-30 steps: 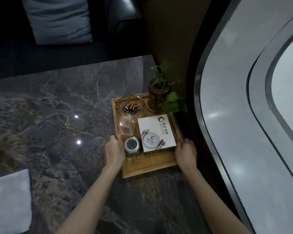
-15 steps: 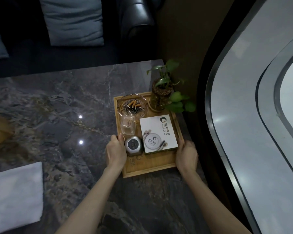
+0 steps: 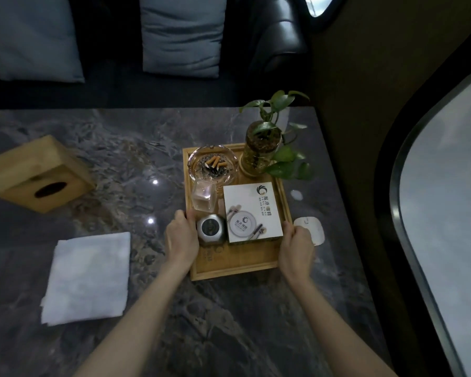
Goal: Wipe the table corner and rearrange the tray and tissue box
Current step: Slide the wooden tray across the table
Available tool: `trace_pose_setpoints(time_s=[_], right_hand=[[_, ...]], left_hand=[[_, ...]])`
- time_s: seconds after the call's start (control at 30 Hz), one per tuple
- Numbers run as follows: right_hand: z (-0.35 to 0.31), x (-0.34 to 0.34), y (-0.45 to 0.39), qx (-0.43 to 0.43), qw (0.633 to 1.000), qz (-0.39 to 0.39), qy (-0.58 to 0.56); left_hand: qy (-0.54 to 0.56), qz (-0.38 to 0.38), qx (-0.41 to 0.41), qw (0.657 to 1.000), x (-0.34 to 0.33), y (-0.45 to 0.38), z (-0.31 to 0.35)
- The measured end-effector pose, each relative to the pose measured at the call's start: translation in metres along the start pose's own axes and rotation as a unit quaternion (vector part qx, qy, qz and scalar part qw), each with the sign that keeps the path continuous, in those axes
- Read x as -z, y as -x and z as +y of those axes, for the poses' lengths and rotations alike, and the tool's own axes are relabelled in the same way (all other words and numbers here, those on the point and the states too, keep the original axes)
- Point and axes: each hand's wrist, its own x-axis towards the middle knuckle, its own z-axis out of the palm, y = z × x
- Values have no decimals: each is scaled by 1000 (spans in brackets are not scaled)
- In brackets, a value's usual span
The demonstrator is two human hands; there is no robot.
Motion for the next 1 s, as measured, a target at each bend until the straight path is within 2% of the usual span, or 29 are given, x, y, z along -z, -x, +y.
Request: trace_pose_setpoints(time_s=[0.3, 0.47, 1.0], right_hand=[[-27, -37, 37, 21, 999, -26, 1], [-36, -57, 56, 1, 1000, -22, -6], [-41, -88, 77, -49, 998, -14, 36]], left_hand=[[-28, -7, 15, 999, 36, -15, -53], [-40, -21, 11, 999, 48, -24, -75], [-24, -61, -2, 998, 57, -39, -101]])
